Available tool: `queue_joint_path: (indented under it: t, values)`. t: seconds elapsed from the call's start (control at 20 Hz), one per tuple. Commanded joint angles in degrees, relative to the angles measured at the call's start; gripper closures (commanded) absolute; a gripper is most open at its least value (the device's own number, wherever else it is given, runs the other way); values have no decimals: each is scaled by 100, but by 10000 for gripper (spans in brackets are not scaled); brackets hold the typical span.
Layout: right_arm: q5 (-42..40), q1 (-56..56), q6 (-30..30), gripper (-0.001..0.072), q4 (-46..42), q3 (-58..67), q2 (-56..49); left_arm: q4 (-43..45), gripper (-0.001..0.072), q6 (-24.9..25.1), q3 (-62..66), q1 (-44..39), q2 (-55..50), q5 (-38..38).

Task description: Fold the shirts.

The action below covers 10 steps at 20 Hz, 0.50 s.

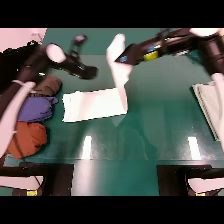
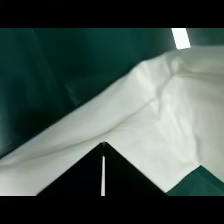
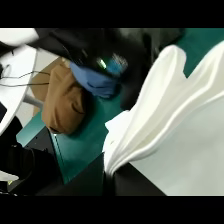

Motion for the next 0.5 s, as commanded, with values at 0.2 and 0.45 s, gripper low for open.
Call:
queue_joint_path:
  t: [0.2, 0.45]
  values:
    - [-1209, 1808, -835, 301, -24, 496, -1567, 922, 683, 37, 2, 1405, 1687, -258]
    - [-9, 1609, -857, 351, -199, 997, -1934, 903, 683, 37, -9, 1488, 1720, -702]
